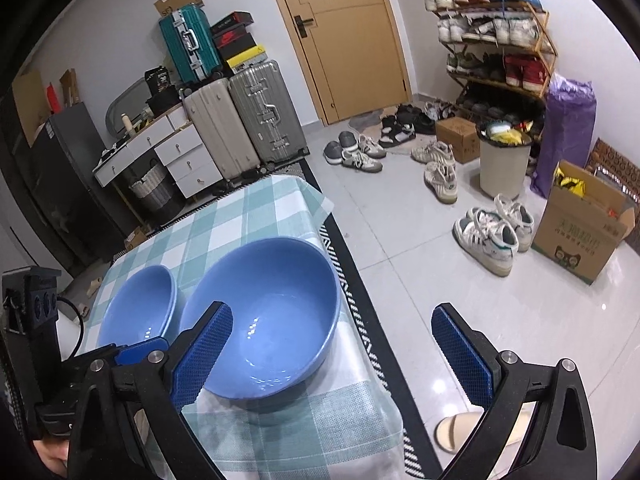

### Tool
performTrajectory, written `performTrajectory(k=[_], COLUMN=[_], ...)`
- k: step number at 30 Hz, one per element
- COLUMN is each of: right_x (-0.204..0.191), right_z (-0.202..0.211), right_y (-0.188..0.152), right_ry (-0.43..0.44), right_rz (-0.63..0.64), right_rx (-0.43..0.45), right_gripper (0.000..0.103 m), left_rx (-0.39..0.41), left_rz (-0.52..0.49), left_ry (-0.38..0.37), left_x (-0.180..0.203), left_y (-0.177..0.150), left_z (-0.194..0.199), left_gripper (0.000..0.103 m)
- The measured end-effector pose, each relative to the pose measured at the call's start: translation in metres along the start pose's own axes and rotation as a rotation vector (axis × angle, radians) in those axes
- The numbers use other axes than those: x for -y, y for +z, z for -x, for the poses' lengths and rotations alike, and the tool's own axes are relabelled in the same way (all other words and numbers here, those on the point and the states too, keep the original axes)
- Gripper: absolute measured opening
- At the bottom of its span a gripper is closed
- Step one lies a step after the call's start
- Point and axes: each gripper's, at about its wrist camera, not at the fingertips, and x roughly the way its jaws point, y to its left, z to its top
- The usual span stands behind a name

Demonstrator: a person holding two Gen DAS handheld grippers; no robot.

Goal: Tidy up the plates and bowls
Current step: 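Move both tools to the rim of the nested blue bowls, then grasp the nested blue bowls' rim with the left tool while right tool grasps it too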

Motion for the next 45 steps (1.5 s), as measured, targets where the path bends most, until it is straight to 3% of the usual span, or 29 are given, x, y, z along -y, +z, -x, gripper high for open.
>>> performTrajectory(k=[7,15,18,23,26,30,36,45], right_x=[-0.003,-0.004,-0.005,-0.006,-0.007,-0.006,-0.004,0.000], right_z=[-0.026,-0.049,-0.056,-0.065,-0.068,-0.068,-0.069,-0.066], right_y=[-0.004,-0.002,-0.002,-0.003,-0.004,-0.006,-0.006,-0.008], right_ry=[0.002,0.011,0.007,0.001,-0.008,-0.021,-0.035,-0.028], right_rz=[0.022,0.017,0.015,0.028,0.034,0.046,0.053,0.034], right_rx=[-0.034,-0.077,-0.089,-0.098,-0.097,-0.093,-0.088,-0.091], right_gripper=[0.096,0.063,0.058,0.045,0.035,0.022,0.016,0.016], left_rx=[-0.023,-0.019,-0.018,-0.023,-0.034,-0.030,-0.024,-0.009], left_rz=[0.016,0.002,-0.009,-0.020,-0.029,-0.046,-0.048,-0.072], left_ry=[-0.002,0.013,0.030,0.058,0.059,0.075,0.080,0.085], left_x=[-0.008,-0.008,-0.006,-0.006,-0.002,0.000,-0.001,0.001], left_y=[0.005,0.010,0.010,0.012,0.010,0.009,0.009,0.007], left_z=[-0.020,-0.027,-0.028,-0.031,-0.032,-0.033,-0.033,-0.032], left_gripper=[0.061,0.059,0.058,0.050,0.039,0.037,0.034,0.033])
